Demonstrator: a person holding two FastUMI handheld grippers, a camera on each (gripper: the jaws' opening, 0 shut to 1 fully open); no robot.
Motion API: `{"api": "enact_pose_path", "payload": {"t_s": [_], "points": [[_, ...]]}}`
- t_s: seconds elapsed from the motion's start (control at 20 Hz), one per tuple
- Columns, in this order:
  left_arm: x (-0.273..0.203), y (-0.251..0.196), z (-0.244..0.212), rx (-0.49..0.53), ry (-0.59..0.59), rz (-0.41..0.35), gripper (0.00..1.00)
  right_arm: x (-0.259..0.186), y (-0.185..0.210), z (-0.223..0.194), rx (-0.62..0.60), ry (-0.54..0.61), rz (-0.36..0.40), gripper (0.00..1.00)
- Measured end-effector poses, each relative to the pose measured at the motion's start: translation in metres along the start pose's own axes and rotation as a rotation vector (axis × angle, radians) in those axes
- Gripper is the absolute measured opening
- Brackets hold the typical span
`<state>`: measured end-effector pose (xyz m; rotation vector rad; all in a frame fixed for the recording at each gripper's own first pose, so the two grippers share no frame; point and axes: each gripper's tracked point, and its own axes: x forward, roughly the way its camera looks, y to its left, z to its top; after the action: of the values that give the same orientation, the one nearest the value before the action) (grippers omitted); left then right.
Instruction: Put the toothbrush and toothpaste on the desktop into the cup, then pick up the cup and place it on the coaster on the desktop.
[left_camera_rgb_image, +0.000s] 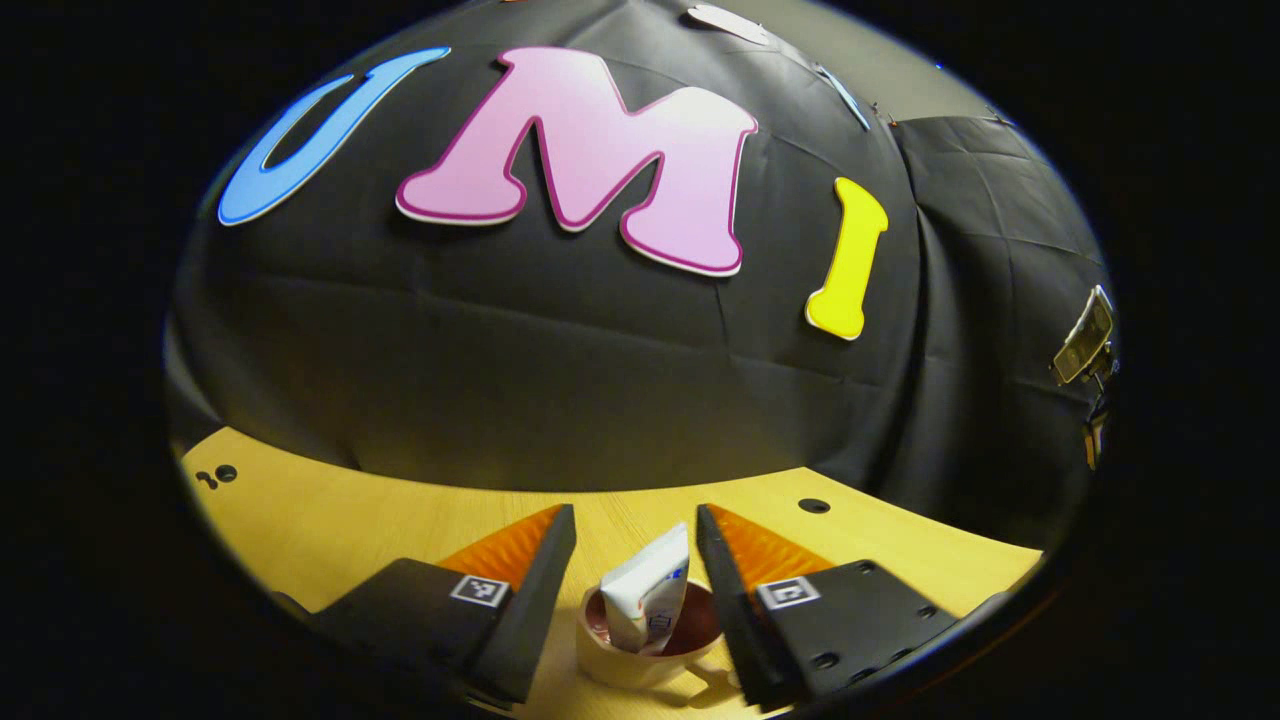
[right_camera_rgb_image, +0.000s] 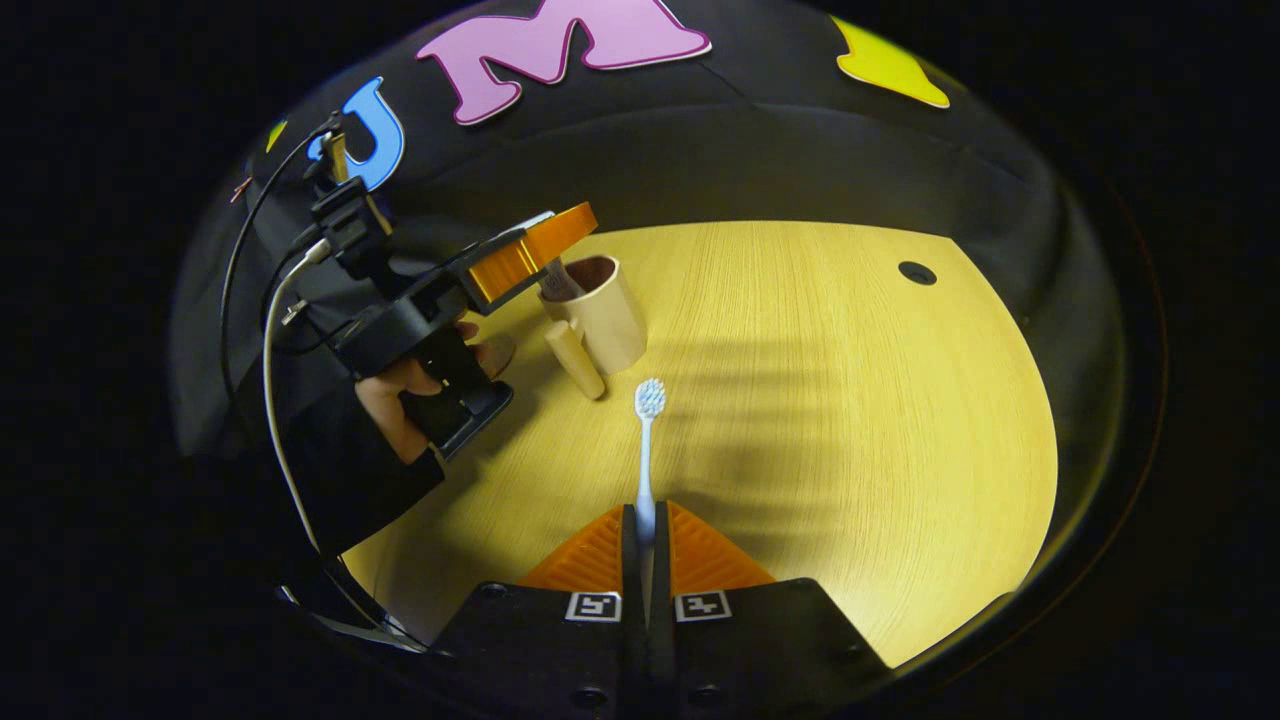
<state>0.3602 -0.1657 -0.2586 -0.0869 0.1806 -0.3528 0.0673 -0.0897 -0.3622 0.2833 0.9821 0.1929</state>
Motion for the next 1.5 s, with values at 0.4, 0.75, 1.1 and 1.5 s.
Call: {"api": "enact_pose_path", "payload": {"t_s": [0.4,0.75,1.1,1.5], "points": [[-0.084,0.014,0.073,0.000,-0.104,0.091,0.98,0.005,0.016,0.104,-0.020,-0.202,0.031,0.05],[-0.147,0.036,0.060,-0.106,-0.034,0.238,0.97,0.038,0.055,0.185,-0.029,-0.383,0.112,0.05],[-0.185,0.050,0.058,-0.055,-0.015,0.294,0.97,0.064,0.076,0.214,-0.073,-0.467,0.153,0.05],[-0.203,0.049,0.032,-0.067,0.039,0.323,0.97,0.086,0.064,0.245,-0.098,-0.635,0.171,0.05]]}}
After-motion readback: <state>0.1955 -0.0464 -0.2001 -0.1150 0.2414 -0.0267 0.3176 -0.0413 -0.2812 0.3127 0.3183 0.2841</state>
